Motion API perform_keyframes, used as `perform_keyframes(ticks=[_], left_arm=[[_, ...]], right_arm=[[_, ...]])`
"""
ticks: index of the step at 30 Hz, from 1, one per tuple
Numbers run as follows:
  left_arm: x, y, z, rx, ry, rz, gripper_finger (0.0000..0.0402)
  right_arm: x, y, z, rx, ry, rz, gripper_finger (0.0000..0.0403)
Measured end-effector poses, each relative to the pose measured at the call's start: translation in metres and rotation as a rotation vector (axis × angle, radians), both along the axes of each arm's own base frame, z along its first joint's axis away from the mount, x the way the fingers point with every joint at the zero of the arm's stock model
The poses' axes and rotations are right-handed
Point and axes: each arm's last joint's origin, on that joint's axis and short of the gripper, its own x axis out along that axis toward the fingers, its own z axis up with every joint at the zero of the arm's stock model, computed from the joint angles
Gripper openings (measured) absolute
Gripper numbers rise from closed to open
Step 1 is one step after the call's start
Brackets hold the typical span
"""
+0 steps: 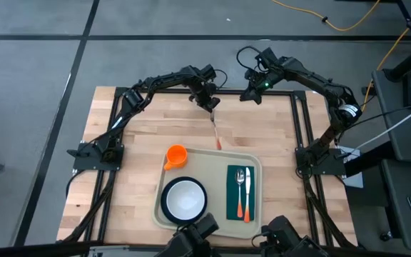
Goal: Set up tray
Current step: Put the orange fork on the dark green napkin to the left of the orange spoon
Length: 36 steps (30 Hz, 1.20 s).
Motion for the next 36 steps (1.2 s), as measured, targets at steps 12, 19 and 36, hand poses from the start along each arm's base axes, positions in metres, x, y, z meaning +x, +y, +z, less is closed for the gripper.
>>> perform_keyframes(ticks=[12,19,36], left_arm=[[0.006,0.010,0.046,0.094,-0.101,-0.022,0.0002],[0.010,0.007,0.055,0.115,-0.126,-0.039,0.0002],[0.034,-0.019,0.085,0.094,-0.282,-0.167,0.0002]], right_arm=[[0.003,-0.004,-0.026,0.030,-0.039,-0.097,0.0107],[0.010,-0.013,-0.026,-0.020,-0.095,-0.125,0.0107],[0.015,-0.019,-0.058,-0.035,-0.052,0.001,0.0135]])
